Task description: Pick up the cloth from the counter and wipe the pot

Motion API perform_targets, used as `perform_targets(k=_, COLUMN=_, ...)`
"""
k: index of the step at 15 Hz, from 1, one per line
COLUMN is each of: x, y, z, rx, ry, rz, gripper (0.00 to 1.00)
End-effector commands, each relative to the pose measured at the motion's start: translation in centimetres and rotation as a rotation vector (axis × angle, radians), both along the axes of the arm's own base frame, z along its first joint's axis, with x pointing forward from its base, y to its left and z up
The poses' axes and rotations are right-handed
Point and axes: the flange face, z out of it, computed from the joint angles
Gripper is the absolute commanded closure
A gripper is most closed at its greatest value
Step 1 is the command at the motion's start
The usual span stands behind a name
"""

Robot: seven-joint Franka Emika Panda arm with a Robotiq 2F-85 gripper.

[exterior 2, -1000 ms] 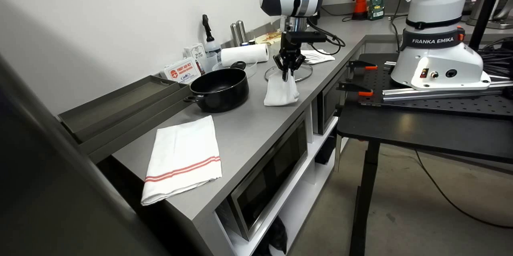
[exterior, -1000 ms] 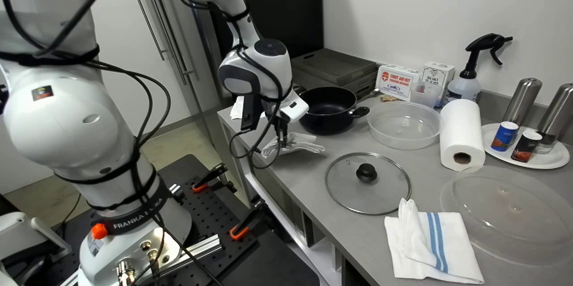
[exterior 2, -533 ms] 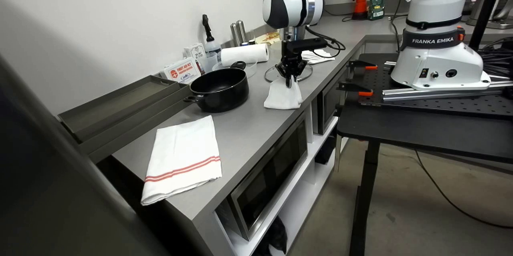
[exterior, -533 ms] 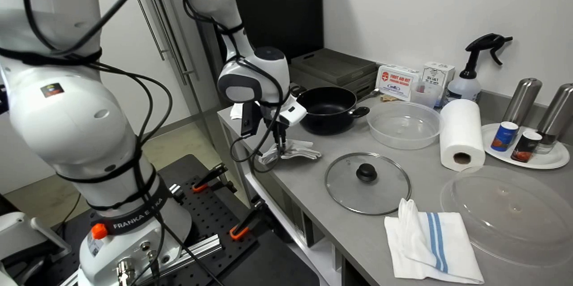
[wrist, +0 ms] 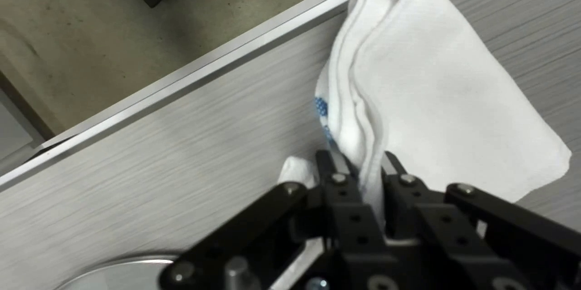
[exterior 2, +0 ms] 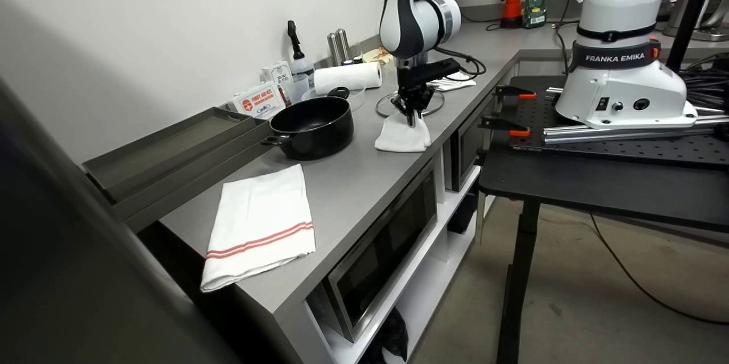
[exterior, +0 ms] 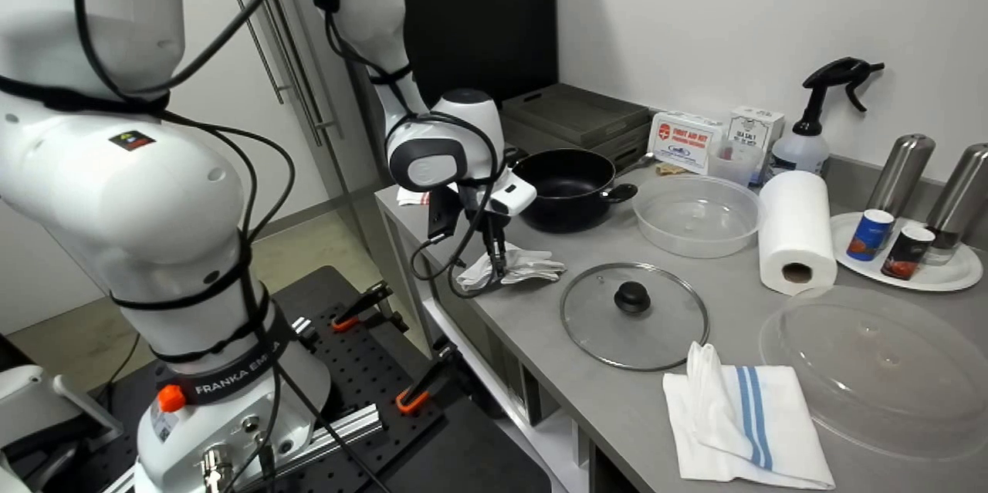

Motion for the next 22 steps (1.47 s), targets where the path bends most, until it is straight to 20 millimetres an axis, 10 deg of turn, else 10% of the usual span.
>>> perform_targets(k=1, x=1.8, y=0.8, z=-0.2, rx=-0.054, ry=0.005, rz=0.011, gripper=0.96)
perform_targets(k=9, x=4.2, y=2.2, z=0.1, rx=-0.087, ry=0.042, rz=0.043, gripper=0.96)
perform_targets(k=11, x=4.5, y=2.3, z=0.2, rx=-0.096, ry=0.053, rz=0.044, gripper=0.60)
perform_targets(k=19, x=4.9, y=2.4, z=0.5, rx=-0.105, ry=0.064, rz=0.041, gripper=0.03)
perform_targets(k=22, x=4.9, y=2.5, z=0.7, rx=-0.097, ry=0.062, rz=0.047, gripper=0.00)
